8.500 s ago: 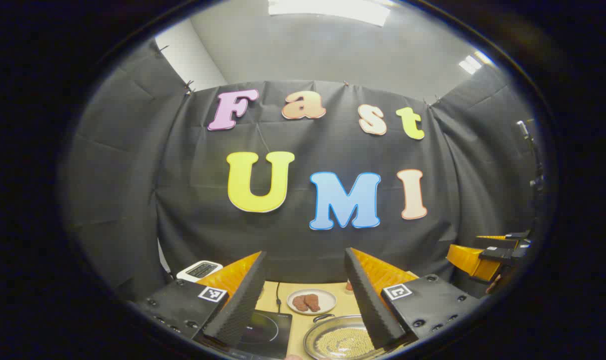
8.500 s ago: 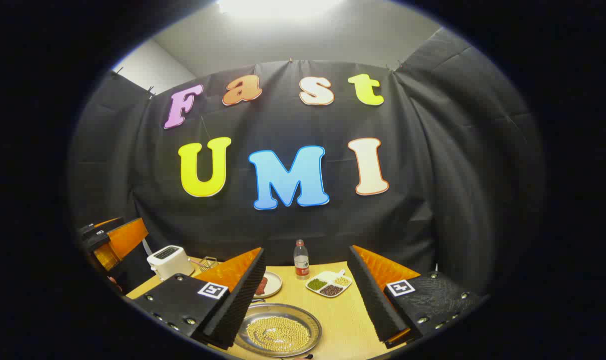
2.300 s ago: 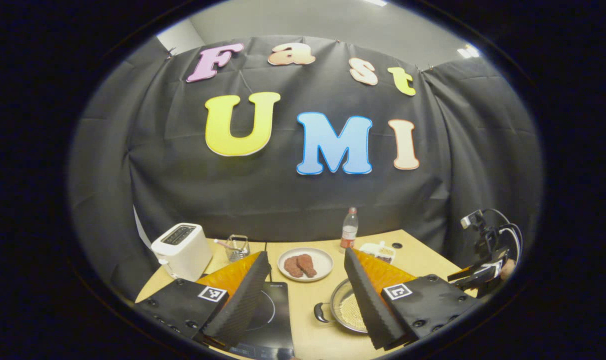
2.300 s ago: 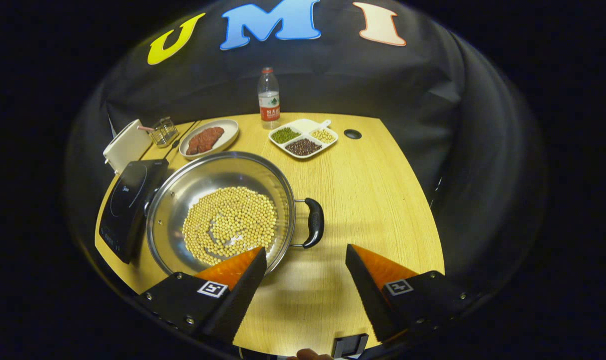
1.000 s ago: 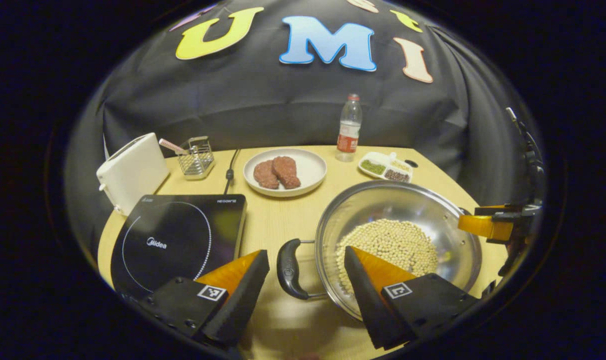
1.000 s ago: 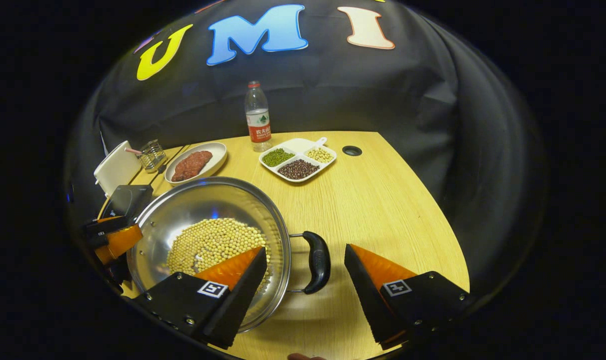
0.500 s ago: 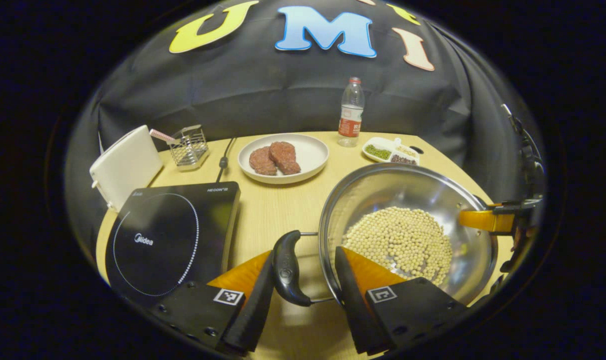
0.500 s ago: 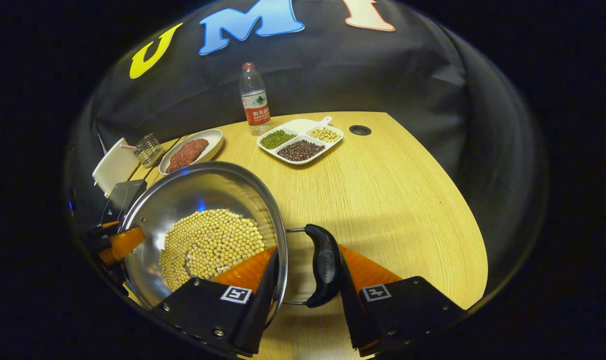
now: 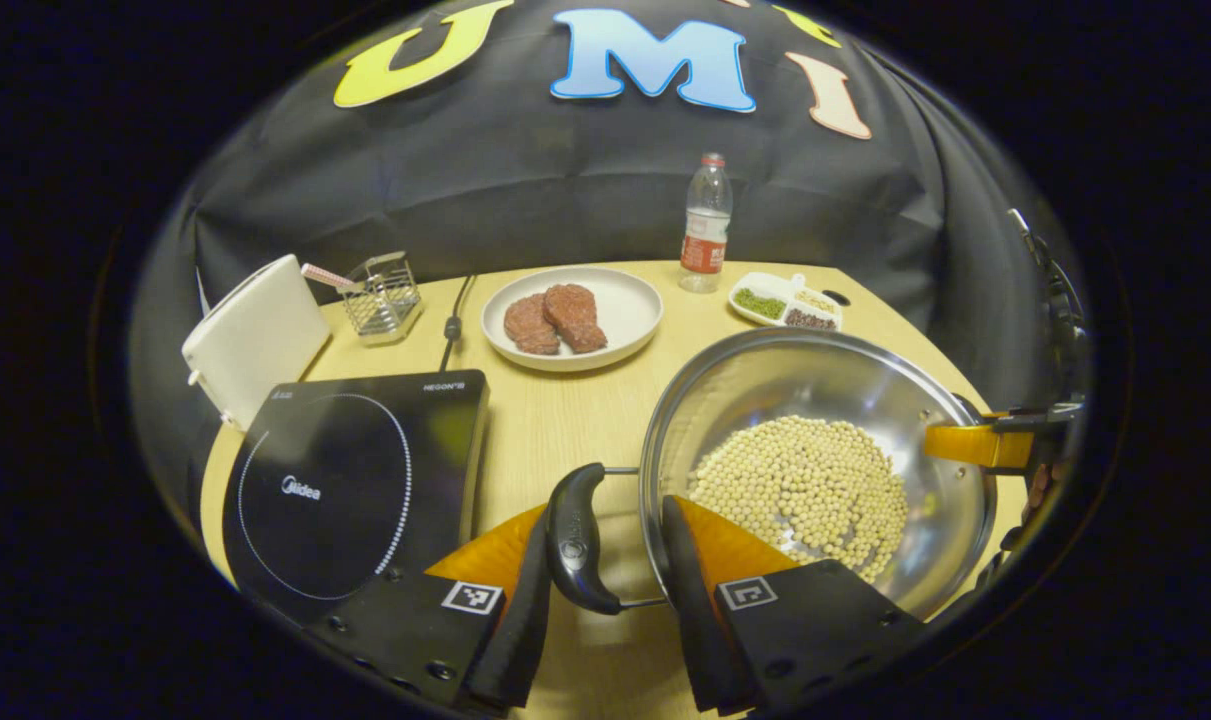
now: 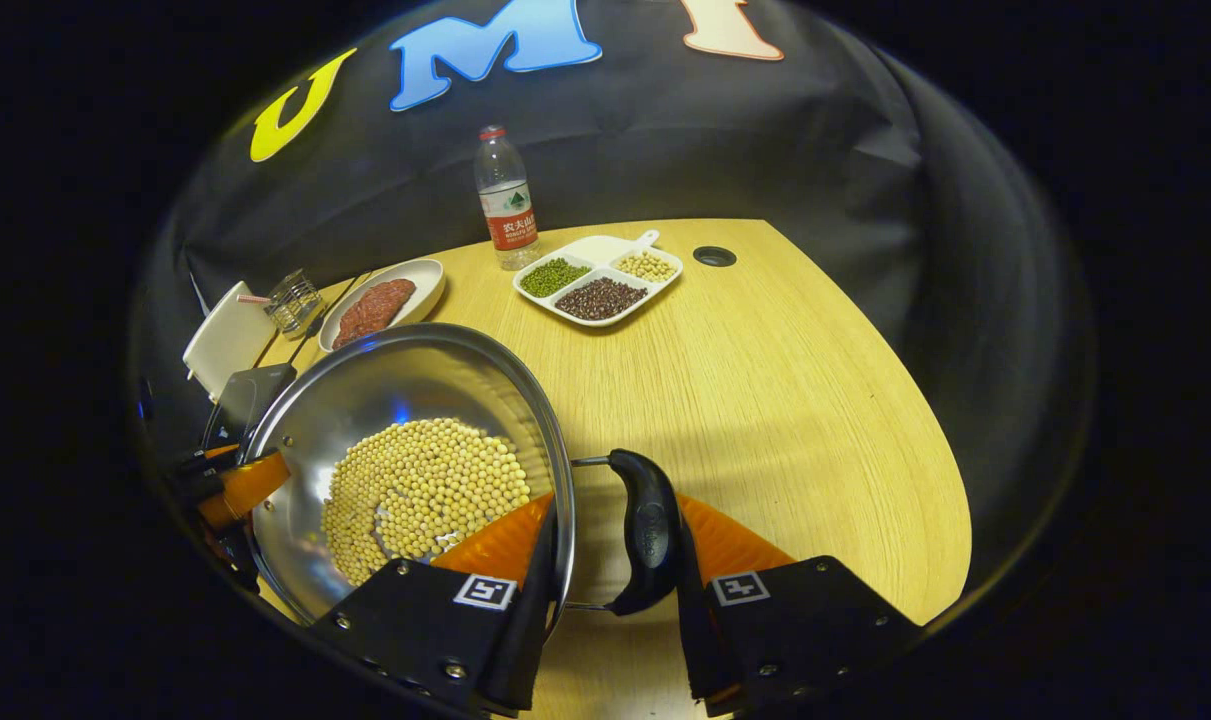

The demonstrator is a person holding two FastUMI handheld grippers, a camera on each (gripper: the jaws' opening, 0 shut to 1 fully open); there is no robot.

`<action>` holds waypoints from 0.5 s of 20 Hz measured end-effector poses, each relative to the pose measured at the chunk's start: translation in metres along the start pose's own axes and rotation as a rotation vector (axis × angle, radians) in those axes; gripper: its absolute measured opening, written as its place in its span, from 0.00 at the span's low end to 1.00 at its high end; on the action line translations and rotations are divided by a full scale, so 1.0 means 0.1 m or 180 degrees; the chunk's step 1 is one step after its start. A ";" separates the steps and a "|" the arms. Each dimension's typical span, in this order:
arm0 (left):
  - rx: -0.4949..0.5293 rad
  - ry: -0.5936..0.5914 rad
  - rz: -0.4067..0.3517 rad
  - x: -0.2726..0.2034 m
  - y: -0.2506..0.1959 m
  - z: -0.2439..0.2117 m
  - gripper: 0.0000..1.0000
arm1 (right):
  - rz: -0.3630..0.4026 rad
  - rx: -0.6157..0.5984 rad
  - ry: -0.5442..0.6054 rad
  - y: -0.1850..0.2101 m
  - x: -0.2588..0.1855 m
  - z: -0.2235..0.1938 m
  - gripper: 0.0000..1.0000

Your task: First push the handle of the pot to place it horizontally, then grasp the pot with both hands and set it on the induction cooktop.

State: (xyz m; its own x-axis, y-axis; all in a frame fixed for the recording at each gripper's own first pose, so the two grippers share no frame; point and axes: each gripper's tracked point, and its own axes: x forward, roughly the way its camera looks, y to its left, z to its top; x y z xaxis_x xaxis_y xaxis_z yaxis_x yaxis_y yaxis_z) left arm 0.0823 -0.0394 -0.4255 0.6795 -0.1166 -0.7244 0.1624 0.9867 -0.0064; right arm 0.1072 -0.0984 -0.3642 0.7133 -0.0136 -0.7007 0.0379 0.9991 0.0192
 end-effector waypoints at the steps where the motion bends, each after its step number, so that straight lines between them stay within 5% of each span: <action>1: 0.0002 -0.0018 -0.0007 -0.06 0.03 0.05 0.60 | -0.0007 0.0006 -0.0024 0.02 -0.06 0.04 0.57; 6: -0.0056 -0.0051 -0.0022 -0.38 0.18 0.23 0.67 | -0.0018 0.0025 -0.0044 0.20 -0.36 0.13 0.56; 9: -0.0059 -0.0068 -0.0025 -0.58 0.33 0.30 0.67 | -0.0007 0.0037 -0.0030 0.36 -0.53 0.15 0.56; 10: -0.0062 -0.0070 -0.0028 -0.63 0.39 0.30 0.60 | -0.0006 0.0038 -0.0029 0.44 -0.56 0.15 0.56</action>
State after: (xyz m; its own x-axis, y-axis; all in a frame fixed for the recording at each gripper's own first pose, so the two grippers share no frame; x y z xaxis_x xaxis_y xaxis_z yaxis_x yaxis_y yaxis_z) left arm 0.0674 0.0034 -0.3589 0.6937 -0.1275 -0.7089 0.1546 0.9876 -0.0263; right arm 0.0795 -0.0547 -0.3140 0.7195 -0.0159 -0.6943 0.0475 0.9985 0.0264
